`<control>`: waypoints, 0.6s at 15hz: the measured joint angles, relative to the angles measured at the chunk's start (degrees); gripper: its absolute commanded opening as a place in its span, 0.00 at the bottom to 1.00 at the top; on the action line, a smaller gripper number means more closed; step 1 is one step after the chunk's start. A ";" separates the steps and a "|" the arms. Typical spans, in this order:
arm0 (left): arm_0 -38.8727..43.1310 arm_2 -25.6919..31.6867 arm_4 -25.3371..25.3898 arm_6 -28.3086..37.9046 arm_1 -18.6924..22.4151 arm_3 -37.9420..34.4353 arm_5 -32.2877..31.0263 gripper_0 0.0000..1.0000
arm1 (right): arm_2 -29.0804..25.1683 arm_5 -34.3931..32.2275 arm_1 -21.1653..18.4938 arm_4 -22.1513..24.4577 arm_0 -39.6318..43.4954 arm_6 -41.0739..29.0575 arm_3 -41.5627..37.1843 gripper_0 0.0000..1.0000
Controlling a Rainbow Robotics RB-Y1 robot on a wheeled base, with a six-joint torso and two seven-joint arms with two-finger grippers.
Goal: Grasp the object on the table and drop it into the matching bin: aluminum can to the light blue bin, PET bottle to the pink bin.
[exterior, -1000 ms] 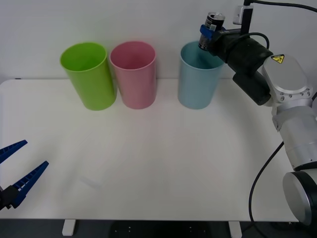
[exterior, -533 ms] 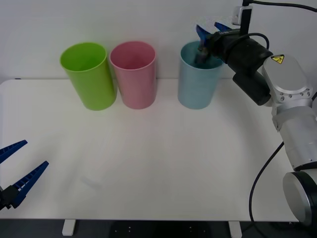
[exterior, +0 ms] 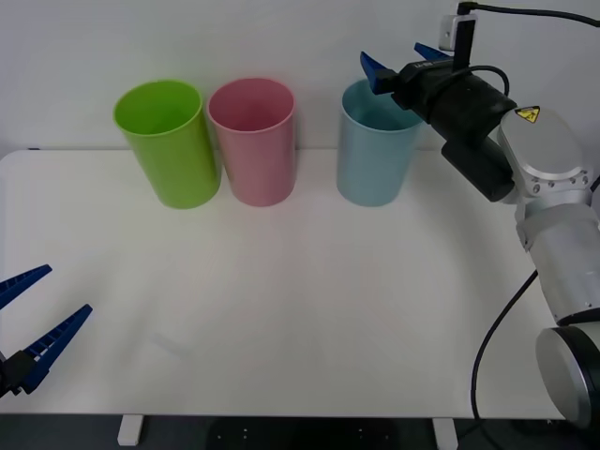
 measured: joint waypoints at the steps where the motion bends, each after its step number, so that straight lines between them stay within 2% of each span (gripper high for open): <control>1: 0.00 0.00 0.00 0.00 0.00 0.00 0.00 1.00 | -0.16 -0.08 -0.06 -0.04 0.50 0.31 -0.52 1.00; 5: 0.00 0.00 0.00 0.00 0.00 0.00 0.00 1.00 | -0.48 -2.29 -1.28 -0.89 5.61 0.53 -7.84 1.00; 9: 0.00 0.00 0.00 0.00 0.00 0.00 0.00 1.00 | -3.44 -11.22 -3.17 -2.03 12.62 0.72 -16.07 1.00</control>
